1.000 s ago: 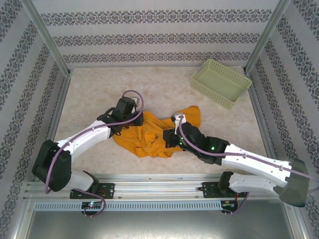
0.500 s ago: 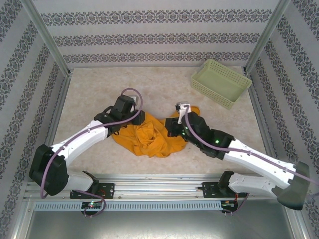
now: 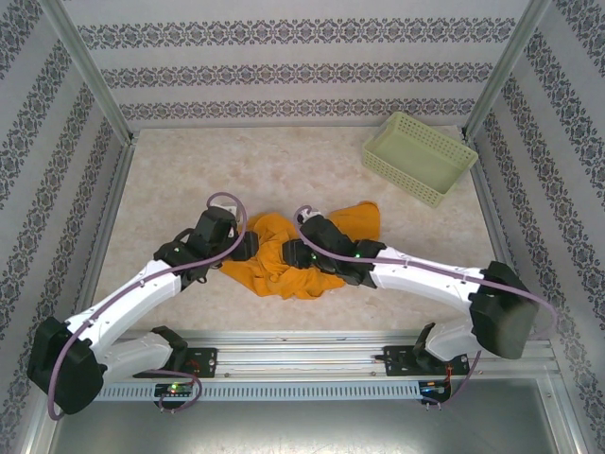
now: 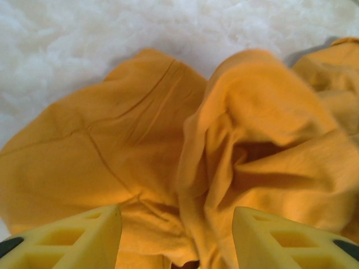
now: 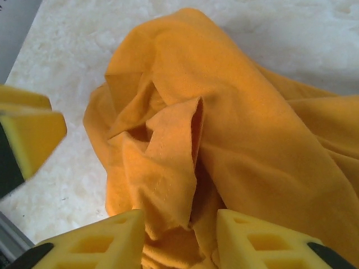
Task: Fold the inside-out t-shirt
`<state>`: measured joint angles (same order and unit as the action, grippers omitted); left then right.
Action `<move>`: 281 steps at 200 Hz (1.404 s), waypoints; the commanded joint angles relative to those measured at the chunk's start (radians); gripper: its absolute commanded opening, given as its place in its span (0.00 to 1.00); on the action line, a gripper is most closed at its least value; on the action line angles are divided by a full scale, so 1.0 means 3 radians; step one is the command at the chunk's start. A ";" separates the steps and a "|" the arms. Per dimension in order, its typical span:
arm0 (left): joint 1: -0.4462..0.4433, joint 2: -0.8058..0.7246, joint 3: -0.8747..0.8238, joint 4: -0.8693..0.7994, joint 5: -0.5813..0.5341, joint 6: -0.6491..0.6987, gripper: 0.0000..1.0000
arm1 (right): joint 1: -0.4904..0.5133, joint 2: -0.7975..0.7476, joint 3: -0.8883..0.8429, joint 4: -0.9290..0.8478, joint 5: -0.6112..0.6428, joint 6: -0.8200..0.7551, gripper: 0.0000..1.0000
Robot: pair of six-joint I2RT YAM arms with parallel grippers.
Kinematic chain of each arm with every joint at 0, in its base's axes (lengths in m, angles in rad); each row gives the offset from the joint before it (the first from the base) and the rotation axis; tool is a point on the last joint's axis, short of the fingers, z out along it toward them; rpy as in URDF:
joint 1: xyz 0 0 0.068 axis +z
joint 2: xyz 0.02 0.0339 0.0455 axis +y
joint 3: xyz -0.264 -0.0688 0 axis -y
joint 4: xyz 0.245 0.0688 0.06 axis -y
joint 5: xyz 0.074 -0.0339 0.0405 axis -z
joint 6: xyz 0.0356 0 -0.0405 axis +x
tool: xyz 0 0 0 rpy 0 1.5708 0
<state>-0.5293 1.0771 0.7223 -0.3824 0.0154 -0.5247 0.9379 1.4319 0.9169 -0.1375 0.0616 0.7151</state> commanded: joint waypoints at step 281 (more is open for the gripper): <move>-0.0179 -0.0924 -0.0644 0.1187 0.0658 -0.0245 0.69 | 0.0091 0.0311 0.1546 -0.0609 0.0017 -0.0613 0.00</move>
<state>-0.5724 0.8139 0.5713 -0.1555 0.1684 -0.5663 0.9733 1.4956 1.3922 -0.3420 0.0963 0.5022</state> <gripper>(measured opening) 0.665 0.044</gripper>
